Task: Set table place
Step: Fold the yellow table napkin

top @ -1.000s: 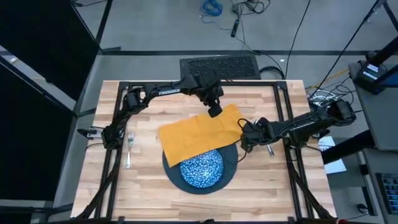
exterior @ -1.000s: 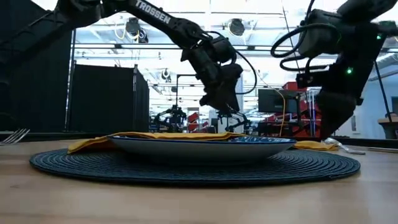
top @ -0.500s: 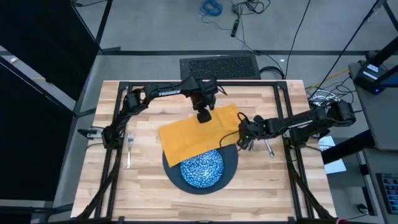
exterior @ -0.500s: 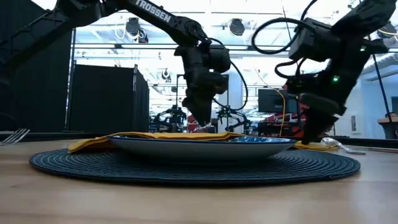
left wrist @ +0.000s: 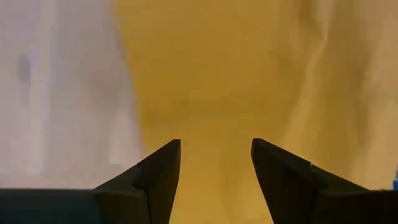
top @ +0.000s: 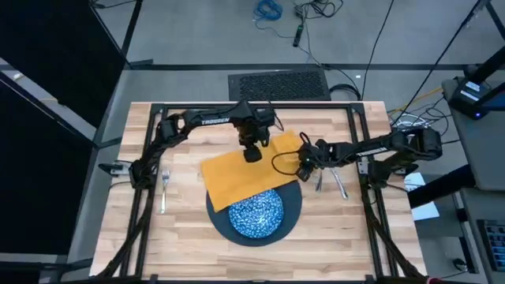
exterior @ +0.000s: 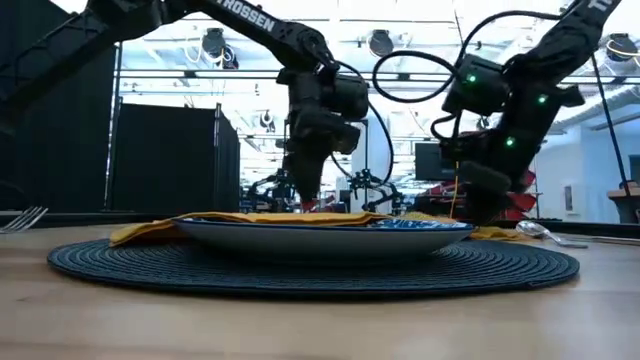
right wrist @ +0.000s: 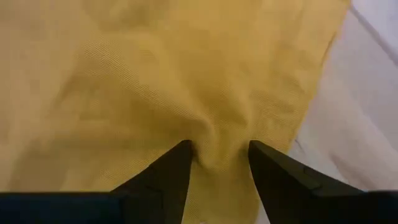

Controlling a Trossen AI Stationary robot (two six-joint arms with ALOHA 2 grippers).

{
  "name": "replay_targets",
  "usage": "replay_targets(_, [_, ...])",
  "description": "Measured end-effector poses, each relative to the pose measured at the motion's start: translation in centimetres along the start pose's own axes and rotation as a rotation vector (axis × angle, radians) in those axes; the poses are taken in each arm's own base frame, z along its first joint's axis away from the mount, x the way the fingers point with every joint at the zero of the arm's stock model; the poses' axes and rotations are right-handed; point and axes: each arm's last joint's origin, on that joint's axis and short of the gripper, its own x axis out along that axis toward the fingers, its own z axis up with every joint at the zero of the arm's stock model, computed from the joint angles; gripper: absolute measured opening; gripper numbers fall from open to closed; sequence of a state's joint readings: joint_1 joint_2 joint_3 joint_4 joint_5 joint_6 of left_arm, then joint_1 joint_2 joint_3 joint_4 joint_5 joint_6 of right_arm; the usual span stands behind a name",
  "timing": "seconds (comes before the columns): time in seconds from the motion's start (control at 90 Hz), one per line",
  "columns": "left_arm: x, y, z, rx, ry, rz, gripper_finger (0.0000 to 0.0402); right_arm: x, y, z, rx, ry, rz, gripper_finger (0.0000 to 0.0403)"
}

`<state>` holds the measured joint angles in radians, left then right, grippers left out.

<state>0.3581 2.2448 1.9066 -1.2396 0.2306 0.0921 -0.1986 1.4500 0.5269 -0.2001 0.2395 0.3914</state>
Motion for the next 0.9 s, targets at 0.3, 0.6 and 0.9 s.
replay_targets(0.3, [-0.2,-0.5,-2.9,-0.027,0.049,0.106,0.0184,0.5,-1.9,1.3,0.042,-0.041,-0.018,0.0157])
replay_targets(0.6, [-3.3,-1.8,-8.8,-0.105,-0.142,0.142,0.0184,1.1,-4.6,2.6,0.097,-0.084,-0.016,0.0157])
replay_targets(0.9, [0.6,-3.2,-13.8,-0.147,-0.076,0.137,0.0184,0.7,-6.6,6.3,0.116,-0.196,-0.048,0.0157])
